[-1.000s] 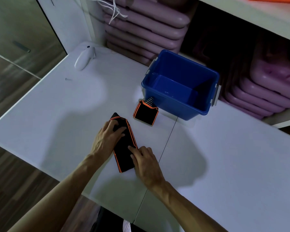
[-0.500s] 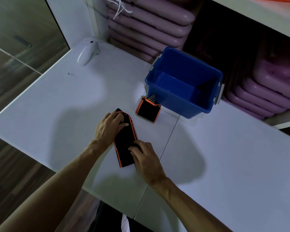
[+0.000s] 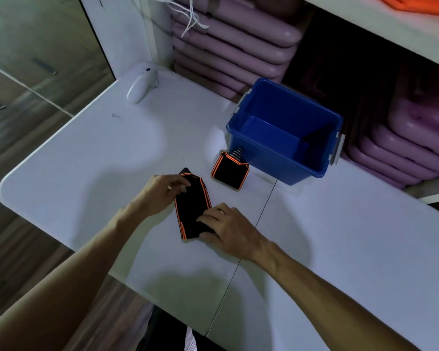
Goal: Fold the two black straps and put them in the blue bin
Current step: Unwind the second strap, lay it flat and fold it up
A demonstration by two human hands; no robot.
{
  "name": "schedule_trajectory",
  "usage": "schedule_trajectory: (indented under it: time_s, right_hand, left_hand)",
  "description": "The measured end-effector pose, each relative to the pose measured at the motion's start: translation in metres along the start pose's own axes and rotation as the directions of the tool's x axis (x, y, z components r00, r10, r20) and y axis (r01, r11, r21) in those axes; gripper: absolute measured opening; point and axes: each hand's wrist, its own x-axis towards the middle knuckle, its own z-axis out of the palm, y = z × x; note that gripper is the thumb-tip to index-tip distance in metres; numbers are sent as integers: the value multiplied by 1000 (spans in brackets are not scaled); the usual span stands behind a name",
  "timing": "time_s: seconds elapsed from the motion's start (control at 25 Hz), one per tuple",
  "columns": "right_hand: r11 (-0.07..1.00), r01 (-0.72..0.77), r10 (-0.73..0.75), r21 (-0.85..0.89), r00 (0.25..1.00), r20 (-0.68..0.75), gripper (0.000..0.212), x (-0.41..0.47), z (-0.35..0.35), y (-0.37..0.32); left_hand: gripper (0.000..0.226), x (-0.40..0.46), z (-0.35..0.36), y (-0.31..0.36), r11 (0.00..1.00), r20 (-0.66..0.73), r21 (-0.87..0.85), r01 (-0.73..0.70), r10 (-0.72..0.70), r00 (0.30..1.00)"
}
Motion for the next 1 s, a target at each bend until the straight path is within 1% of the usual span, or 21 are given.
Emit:
schedule_trajectory:
  time_s: [0.08,0.16,0.2,0.24,0.28,0.32,0.4,0.44,0.52,0.56,0.6,0.64,0.68,0.72,0.76,0.8,0.84,0.88,0.92,1.0]
  right_hand:
    - [998,-54,46,45,986,162,33,23,-15,7]
    - [981,-176,143,80,940,311,31,47,-24,12]
    - [962,-248,191,119,914,357,31,55,-26,15]
    - [938,-300,219,176,901,374,32,61,-27,18]
    - [915,-328,227,235,900,371,33,65,-26,20]
    - [898,-334,226,286,909,351,32,67,-24,22]
    - [860,-342,261,379,933,248,26,66,-16,21]
    - [837,-352,304,418,936,179,23,64,-9,19]
    - [814,-359,385,456,922,37,18,58,4,14]
    - [816,-362,412,450,911,-14,19,54,9,11]
    - [832,-362,420,421,906,-51,25,48,13,9]
    - [867,-351,402,353,912,-81,33,42,16,8]
    - [911,-331,363,246,927,-97,43,35,18,7]
    - [943,-301,317,144,943,-103,51,28,19,6]
    - [958,-273,281,84,954,-102,57,23,19,6]
    - [963,-260,266,71,959,-99,60,19,19,6]
    - [962,-260,268,88,959,-92,60,17,17,6]
    - [959,-261,270,113,960,-79,59,15,15,7]
    - [959,-253,262,126,963,-58,58,13,13,8]
    - [973,-218,219,75,975,-17,57,9,11,10]
  left_hand:
    - [13,-4,-6,5,990,14,-111,84,-83,996]
    - [10,-21,-11,10,963,1,-245,111,-114,993]
    - [11,-35,-10,13,943,8,-313,117,-120,993]
    - [14,-49,-7,15,923,29,-363,130,-128,991]
    - [22,-62,-2,17,916,38,-375,144,-140,989]
    - [31,-70,4,16,920,20,-362,151,-154,988]
    - [39,-72,17,13,929,-73,-337,150,-185,980]
    - [40,-68,21,11,930,-115,-334,152,-200,973]
    - [34,-58,27,9,934,-149,-315,170,-226,963]
    - [32,-55,29,7,933,-156,-302,193,-248,956]
    - [31,-53,30,5,928,-167,-297,224,-281,945]
    - [30,-54,31,6,920,-186,-303,249,-313,931]
    - [29,-56,32,7,920,-224,-301,250,-323,920]
    - [27,-59,34,9,936,-279,-282,212,-291,915]
    - [23,-63,37,10,963,-335,-229,142,-215,917]
    - [17,-67,40,10,989,-376,-140,52,-102,921]
    - [12,-72,44,10,999,-388,-33,-30,15,921]
    - [14,-76,45,9,995,-376,62,-81,98,921]
    - [20,-79,44,6,984,-344,146,-98,143,928]
    - [40,-83,41,-4,942,-247,316,-114,198,949]
